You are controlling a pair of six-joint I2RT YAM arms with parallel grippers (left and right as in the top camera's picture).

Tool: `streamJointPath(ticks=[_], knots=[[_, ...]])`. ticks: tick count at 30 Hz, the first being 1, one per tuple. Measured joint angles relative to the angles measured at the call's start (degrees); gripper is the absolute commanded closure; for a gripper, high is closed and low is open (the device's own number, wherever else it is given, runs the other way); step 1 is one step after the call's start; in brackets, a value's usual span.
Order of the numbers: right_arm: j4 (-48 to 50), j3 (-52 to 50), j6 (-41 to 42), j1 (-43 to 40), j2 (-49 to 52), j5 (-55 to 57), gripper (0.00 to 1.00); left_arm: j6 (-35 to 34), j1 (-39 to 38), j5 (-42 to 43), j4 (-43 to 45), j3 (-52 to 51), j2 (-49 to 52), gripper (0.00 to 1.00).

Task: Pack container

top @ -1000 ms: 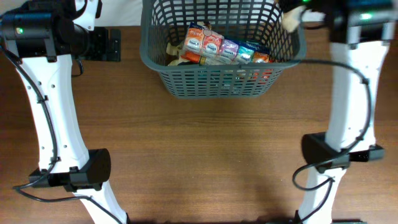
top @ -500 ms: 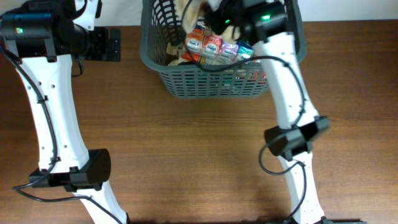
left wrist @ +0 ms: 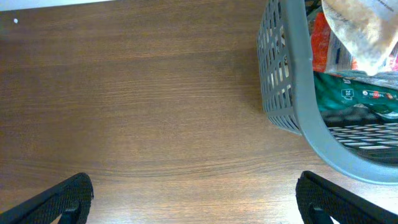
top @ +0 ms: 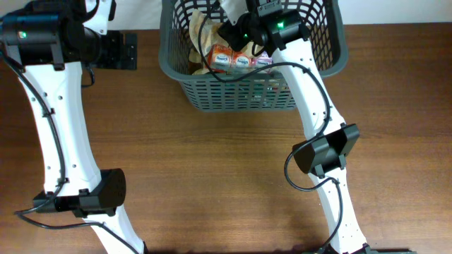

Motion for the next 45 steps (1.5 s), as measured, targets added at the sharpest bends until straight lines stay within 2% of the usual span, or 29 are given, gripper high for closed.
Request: streamJointPath(ticks=[3, 7, 12, 15, 19, 24, 25, 26, 33, 45], knots=[[-0.04, 0.39, 4.20, 0.00, -0.15, 0.00, 0.41, 0.00, 0.02, 0.00, 0.00, 0.00, 0.00, 0.01], [-0.20, 1.60, 7.72, 0.00, -2.25, 0.04, 0.39, 0.00, 0.02, 0.00, 0.00, 0.00, 0.00, 0.01], [-0.33, 3.28, 10.54, 0.00, -10.99, 0.70, 0.39, 0.00, 0.02, -0.02, 0.00, 0.00, 0.00, 0.01], [-1.16, 4.37, 11.28, 0.00, -18.01, 5.29, 0.31, 0.00, 0.02, 0.00, 0.00, 0.00, 0.00, 0.01], [-2.36, 5.62, 11.30, -0.33, -25.24, 16.04, 0.28, 0.00, 0.00, 0.00, -0.02, 0.00, 0.00, 0.01], [-6.71, 5.75, 9.62, -5.05, -28.02, 28.33, 0.22, 0.00, 0.00, 0.00, 0.00, 0.00, 0.00, 0.01], [-7.54, 5.73, 9.40, -6.99, -27.85, 29.77, 0.15, 0.00, 0.02, 0.00, 0.00, 0.00, 0.00, 0.01], [-8.59, 5.66, 9.20, -9.27, -27.58, 30.97, 0.01, 0.00, 0.02, 0.00, 0.00, 0.00, 0.00, 0.01], [-9.40, 5.51, 8.94, -20.79, -27.15, 31.50, 0.01, 0.00, 0.02, 0.00, 0.00, 0.00, 0.00, 0.01], [-21.44, 5.51, 8.74, -21.70, -27.15, 30.86, 0.01, 0.00, 0.02, 0.00, 0.00, 0.00, 0.00, 0.01]])
